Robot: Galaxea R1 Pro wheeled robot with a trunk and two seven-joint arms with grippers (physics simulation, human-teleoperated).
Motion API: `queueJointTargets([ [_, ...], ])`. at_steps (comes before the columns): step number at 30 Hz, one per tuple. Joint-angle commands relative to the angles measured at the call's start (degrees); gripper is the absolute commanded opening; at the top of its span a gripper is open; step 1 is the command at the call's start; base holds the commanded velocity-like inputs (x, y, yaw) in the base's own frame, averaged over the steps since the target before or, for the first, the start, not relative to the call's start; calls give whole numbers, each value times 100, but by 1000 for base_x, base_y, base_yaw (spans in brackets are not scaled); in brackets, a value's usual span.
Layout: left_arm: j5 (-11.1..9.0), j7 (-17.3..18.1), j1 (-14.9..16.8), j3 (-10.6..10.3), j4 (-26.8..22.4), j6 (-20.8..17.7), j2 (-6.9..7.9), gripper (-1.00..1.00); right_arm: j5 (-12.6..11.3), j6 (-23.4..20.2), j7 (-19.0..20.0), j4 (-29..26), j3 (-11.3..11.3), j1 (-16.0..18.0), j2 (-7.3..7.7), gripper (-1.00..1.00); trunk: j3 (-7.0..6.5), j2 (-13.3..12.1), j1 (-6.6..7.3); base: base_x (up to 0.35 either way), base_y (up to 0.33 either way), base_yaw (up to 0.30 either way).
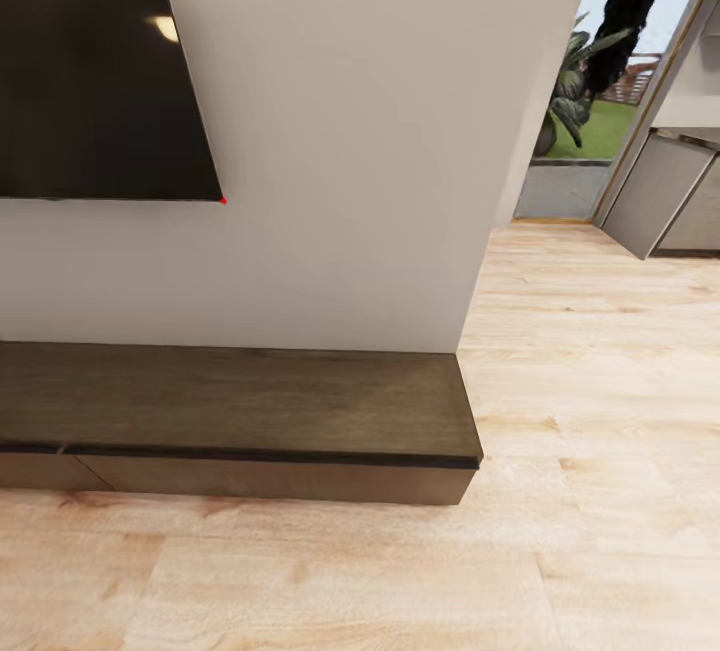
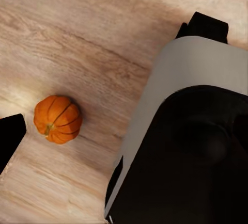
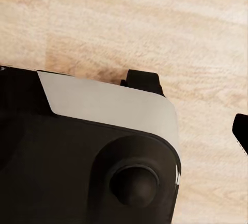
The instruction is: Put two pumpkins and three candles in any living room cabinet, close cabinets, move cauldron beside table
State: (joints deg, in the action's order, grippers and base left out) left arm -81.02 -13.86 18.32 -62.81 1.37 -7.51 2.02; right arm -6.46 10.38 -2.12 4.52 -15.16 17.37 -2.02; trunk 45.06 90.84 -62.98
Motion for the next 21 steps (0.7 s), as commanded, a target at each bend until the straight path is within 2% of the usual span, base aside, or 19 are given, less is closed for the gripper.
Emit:
queueJointTargets([
  [1,14,-33,-33,-33,-33,33,33,100,34,-3,-16,-33,-33,33,3,100,0,0,0,0,0,0],
  [4,28,-129,-130,-130,-128,129,131,100,130,-26,-103,-131,-132,132,26,100,0,0,0,0,0,0],
  [6,33,-194,-194,-193,-192,193,138,100,194,-56,-168,-196,-197,159,37,100,0,0,0,0,0,0],
  [17,57,-465,163,-566,-547,541,89,100,549,-269,-521,-550,-557,166,56,100,0,0,0,0,0,0],
  [20,60,-464,260,-667,-644,456,102,100,647,-272,-617,-647,-655,170,62,100,0,0,0,0,0,0],
  [21,60,-462,1462,-669,-1477,407,103,100,2719,-272,-3055,-2161,-1040,170,62,100,0,0,0,0,0,0],
])
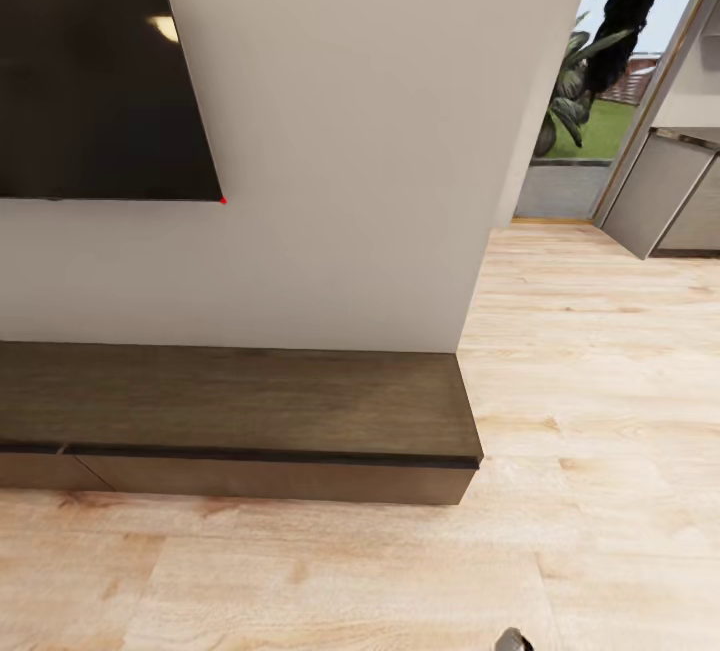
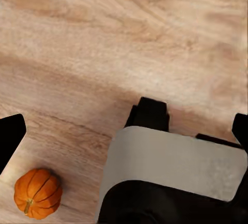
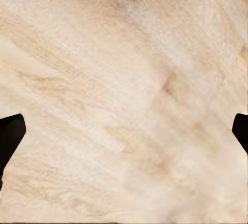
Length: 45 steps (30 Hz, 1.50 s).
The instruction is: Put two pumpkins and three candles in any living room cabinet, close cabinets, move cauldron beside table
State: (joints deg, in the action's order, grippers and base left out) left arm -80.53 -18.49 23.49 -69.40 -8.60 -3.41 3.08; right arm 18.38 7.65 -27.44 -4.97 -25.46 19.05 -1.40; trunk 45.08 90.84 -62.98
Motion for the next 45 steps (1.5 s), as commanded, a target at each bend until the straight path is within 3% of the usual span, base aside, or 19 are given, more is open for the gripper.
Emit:
queueJointTargets([
  [1,9,7,1055,-10,-508,-60,-2,100,445,0,-707,-1219,-7,2,-1,100,-1,0,0,0,0,0],
  [2,8,11,1105,-11,-519,-96,-2,100,542,0,-795,-1222,-5,4,-1,100,-1,0,0,0,0,0],
  [3,8,73,1246,-11,-572,-224,-3,100,784,0,-1044,-1225,0,17,-5,100,-1,0,0,0,0,0],
  [5,10,245,1385,-12,-688,-344,10,100,974,0,-1291,-1225,-1,35,-8,100,-1,0,0,0,0,0],
  [9,5,714,1641,-12,-993,-436,88,100,1262,-91,-1599,-1236,-3,121,-6,100,-1,0,0,0,0,0],
  [13,3,910,1852,-4,-1301,-661,156,100,1374,-308,-1771,-1219,-2,294,-6,100,-1,0,0,0,0,0],
  [17,2,1258,1989,15,-1903,-1139,376,100,1412,-537,-1806,-1171,-14,342,-14,100,-1,0,0,0,0,0],
  [21,0,1469,2040,21,-2429,-1300,606,100,1491,-626,-1802,-1159,-19,353,-4,100,-1,0,0,0,0,0],
  [27,1,1851,2053,100,-3301,-1815,938,100,1904,-699,-1813,-1118,-21,360,0,100,-1,0,0,0,0,0],
  [31,2,2319,2057,448,-3841,-2101,1210,100,2053,-746,-1830,-1061,-27,360,6,100,-1,0,0,0,0,0],
  [34,2,2725,2055,855,-4213,-2347,1382,100,2356,-754,-1846,-1037,-29,357,7,100,-1,0,0,0,0,0],
  [37,2,3029,2057,1168,-4407,-2534,1415,100,2539,-756,-1850,-1023,-25,355,8,100,-1,0,0,0,0,0],
  [40,2,3228,2121,1732,-4816,-2881,1397,100,2641,-764,-1898,-944,-29,354,-11,100,-1,0,0,0,0,0],
  [41,2,3256,2161,1929,-5033,-3019,1372,100,2708,-769,-1984,-911,-33,354,-22,100,-1,0,0,0,0,0],
  [42,2,3272,2332,2580,-5653,-3188,860,100,3542,-1381,-2551,-868,-15,354,-57,100,-1,0,0,0,0,0],
  [44,2,3286,2486,2756,-5759,-3174,561,100,3651,-1488,-2629,-887,-12,357,-57,100,-1,0,0,0,0,0],
  [45,2,3288,2498,2771,-5778,-3163,509,100,3659,-1496,-2635,-897,-12,359,-59,100,-1,0,0,0,0,0],
])
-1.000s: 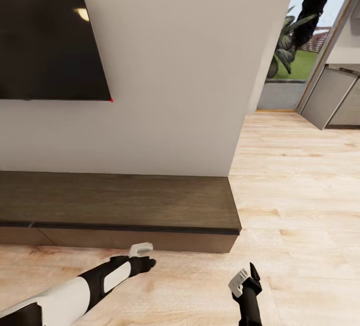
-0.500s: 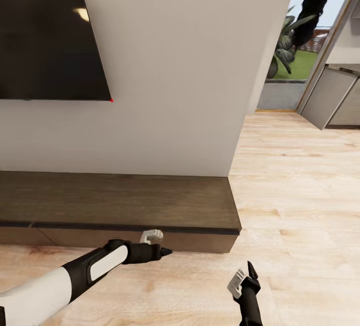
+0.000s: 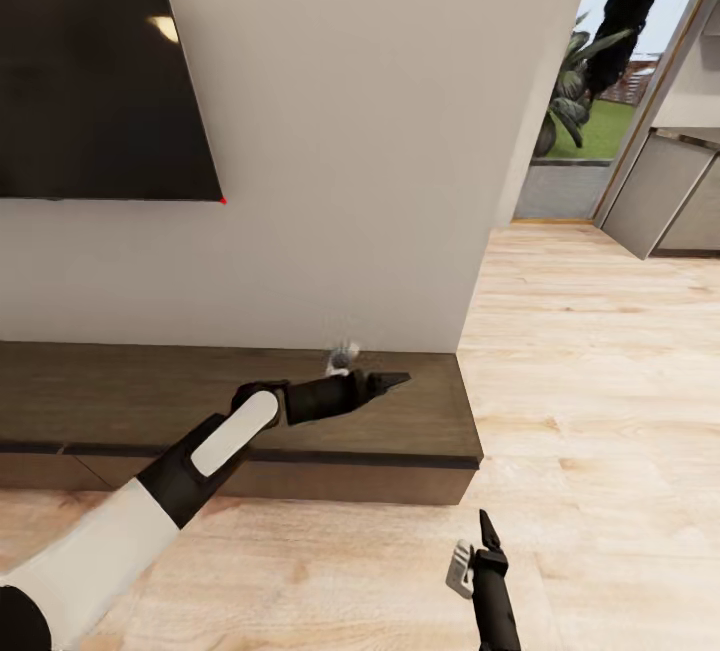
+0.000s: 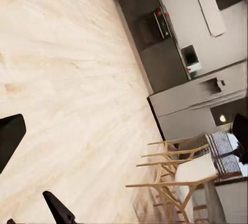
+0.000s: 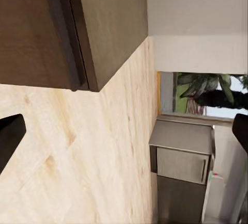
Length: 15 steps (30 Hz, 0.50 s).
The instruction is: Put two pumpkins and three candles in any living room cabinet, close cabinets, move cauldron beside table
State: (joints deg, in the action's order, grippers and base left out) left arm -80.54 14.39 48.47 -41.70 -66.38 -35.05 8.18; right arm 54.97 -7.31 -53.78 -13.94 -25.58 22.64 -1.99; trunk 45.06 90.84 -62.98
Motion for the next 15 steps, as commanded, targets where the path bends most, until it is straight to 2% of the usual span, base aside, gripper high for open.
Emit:
queueJointTargets([
  [1,6,6,21,27,-34,22,-70,100,16,-11,-6,-25,1,4,0,100,0,0,0,0,0,0],
  [3,7,9,37,137,-138,29,-75,100,20,-14,-8,-29,1,28,3,100,0,0,0,0,0,0],
  [6,10,4,39,441,-302,17,-46,100,29,-15,-81,-10,-5,49,3,100,0,0,0,0,0,0],
  [8,8,3,38,528,-338,12,-33,100,30,-16,-207,7,-7,52,4,100,0,0,0,0,0,0],
  [11,7,3,29,596,-400,20,-33,100,45,-16,-605,46,-14,56,11,100,0,0,0,0,0,0],
  [15,11,2,12,601,-428,36,-31,100,62,-11,-707,56,-22,56,13,100,0,0,0,0,0,0],
])
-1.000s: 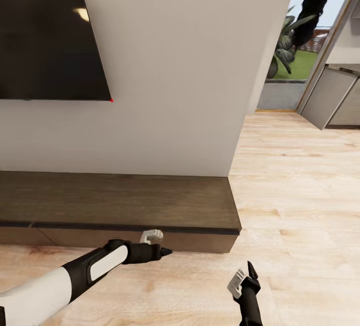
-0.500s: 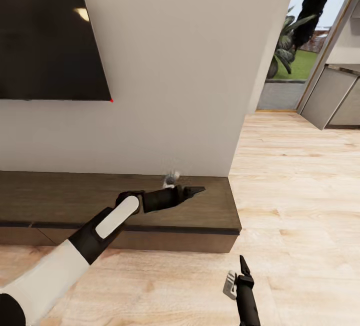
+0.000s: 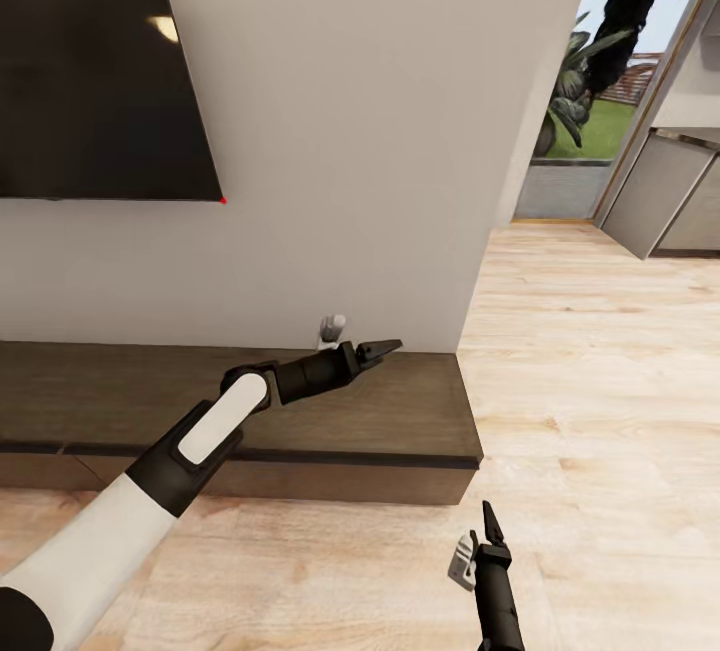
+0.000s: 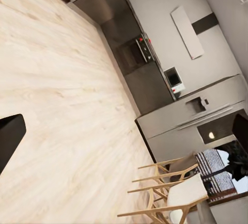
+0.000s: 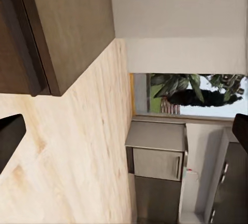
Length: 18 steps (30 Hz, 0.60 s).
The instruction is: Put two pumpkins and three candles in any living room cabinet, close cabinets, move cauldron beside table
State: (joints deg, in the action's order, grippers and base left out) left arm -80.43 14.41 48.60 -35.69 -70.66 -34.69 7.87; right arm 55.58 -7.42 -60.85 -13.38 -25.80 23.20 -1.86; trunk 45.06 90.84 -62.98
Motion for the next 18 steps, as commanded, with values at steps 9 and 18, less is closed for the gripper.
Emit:
queueJointTargets([
  [9,1,0,-8,1,-16,14,-4,100,5,7,-20,2,1,0,-7,100,108,241,-132,0,0,0],
  [18,1,0,-8,-6,-18,15,-29,100,-2,2,-37,-4,4,0,-24,100,269,602,-329,0,0,0],
])
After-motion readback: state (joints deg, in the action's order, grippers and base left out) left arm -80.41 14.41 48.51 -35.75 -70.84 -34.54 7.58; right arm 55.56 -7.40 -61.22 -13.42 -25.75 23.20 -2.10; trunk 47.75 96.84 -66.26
